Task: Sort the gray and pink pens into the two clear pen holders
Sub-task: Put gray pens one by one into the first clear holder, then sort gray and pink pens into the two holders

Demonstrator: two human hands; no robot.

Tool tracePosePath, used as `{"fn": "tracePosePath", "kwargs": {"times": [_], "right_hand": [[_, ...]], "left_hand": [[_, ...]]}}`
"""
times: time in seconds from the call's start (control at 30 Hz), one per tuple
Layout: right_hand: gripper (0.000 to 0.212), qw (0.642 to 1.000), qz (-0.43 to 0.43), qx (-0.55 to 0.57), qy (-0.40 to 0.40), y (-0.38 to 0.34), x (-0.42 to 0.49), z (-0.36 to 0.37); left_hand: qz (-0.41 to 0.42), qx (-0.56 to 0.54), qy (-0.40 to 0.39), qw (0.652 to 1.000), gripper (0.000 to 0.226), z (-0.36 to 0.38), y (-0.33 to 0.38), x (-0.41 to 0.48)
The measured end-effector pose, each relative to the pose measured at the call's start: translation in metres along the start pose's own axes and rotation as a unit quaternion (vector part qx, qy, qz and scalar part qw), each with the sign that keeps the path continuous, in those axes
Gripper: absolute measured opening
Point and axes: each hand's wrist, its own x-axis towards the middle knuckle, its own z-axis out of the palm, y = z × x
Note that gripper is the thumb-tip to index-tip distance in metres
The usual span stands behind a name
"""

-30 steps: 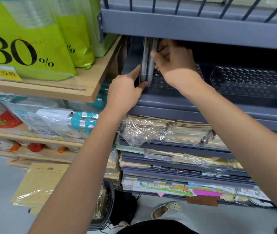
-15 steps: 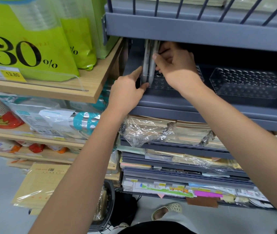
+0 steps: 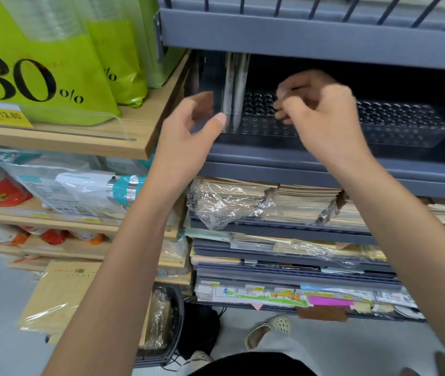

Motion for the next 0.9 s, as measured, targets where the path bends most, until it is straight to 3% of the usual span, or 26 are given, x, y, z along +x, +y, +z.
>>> {"fn": "tracePosePath", "kwargs": {"times": [0.17, 0.3, 0.4, 0.57, 0.7, 0.9], "right_hand": [[0.014, 0.998, 0.035, 0.051, 0.023, 0.014, -0.070, -0.046], [0.013, 0.980, 0.185, 0.065, 0.026, 0.072, -0.150, -0.068], [0.012, 0.931, 0.355, 0.072, 0.045, 0.144, -0.226, -0.068], [0.015, 0.814, 0.581, 0.016, -0.001, 0.245, -0.373, -0.080], [0.025, 0.787, 0.613, -0.040, -0.046, 0.271, -0.449, -0.113], [0.016, 0.794, 0.597, -0.074, -0.087, 0.288, -0.491, -0.192]], "left_hand": [[0.019, -0.154, -0.043, 0.987, 0.019, -0.013, 0.014, -0.063], [-0.103, -0.161, -0.074, 0.979, 0.018, -0.008, -0.034, -0.121], [-0.246, -0.094, -0.096, 0.960, 0.017, 0.011, -0.096, -0.173], [-0.464, 0.004, -0.174, 0.869, 0.015, 0.043, -0.188, -0.261], [-0.521, 0.063, -0.211, 0.825, 0.016, 0.075, -0.209, -0.306], [-0.531, 0.112, -0.238, 0.806, 0.014, 0.148, -0.184, -0.343]]}}
